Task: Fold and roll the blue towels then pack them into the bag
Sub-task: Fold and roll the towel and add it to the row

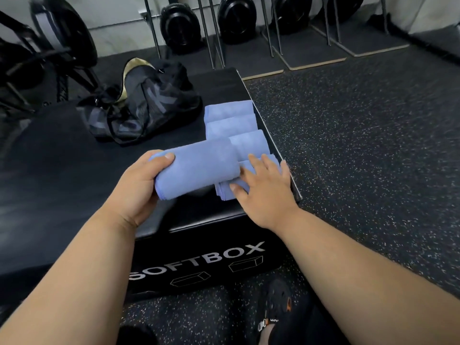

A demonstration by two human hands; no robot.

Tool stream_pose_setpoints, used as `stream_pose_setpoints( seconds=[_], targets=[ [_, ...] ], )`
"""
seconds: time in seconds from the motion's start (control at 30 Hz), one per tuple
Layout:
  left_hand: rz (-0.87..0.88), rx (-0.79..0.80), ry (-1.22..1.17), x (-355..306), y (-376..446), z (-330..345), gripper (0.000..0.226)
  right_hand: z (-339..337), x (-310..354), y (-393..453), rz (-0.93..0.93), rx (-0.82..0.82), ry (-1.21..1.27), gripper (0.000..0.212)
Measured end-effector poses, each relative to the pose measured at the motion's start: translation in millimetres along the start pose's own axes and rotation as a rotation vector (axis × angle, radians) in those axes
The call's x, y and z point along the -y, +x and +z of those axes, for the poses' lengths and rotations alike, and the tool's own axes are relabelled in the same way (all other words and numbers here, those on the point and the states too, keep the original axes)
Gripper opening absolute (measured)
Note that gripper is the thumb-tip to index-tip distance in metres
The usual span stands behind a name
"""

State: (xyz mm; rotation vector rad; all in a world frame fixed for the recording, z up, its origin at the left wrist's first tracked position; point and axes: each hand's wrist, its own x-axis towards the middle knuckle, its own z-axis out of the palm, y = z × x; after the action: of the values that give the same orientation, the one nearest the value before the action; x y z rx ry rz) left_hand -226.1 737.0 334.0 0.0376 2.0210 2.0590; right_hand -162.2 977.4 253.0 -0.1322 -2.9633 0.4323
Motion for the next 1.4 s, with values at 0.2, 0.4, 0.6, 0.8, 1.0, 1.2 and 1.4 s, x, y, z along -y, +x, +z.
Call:
stream_pose_setpoints(
  seconds=[0.2,0.4,0.6,0.8,1.0,1.2,1.4],
  targets=[
    [0.0,0.082,0.022,-28,50,25,0.028,5,-16,4,-0.047,-0.205,-0.023,0.06],
    [-0.058,0.092,-0.032,-42,119,61,0.034,20,-27,9,-0.038,-0.214,0.067,0.058],
    [-0.149,0.139,-0.074,-36,176,83,0.041,24,-30,9,-0.023,-0.209,0.079,0.058],
    [-0.201,0.122,-0.094,-21,219,88,0.031,24,-30,10,-0.023,-0.208,0.062,0.058],
    [-0.272,0.06,0.134,1,248,79,0.034,27,-32,11,-0.026,-0.211,0.049,0.059],
    [-0.209,-0.011,0.198,-3,256,82,0.039,29,-34,12,-0.034,-0.244,0.06,0.058],
    [-0.206,-0.156,0.114,3,241,63,0.059,30,-34,11,-0.032,-0.252,0.063,0.058]
  ],
)
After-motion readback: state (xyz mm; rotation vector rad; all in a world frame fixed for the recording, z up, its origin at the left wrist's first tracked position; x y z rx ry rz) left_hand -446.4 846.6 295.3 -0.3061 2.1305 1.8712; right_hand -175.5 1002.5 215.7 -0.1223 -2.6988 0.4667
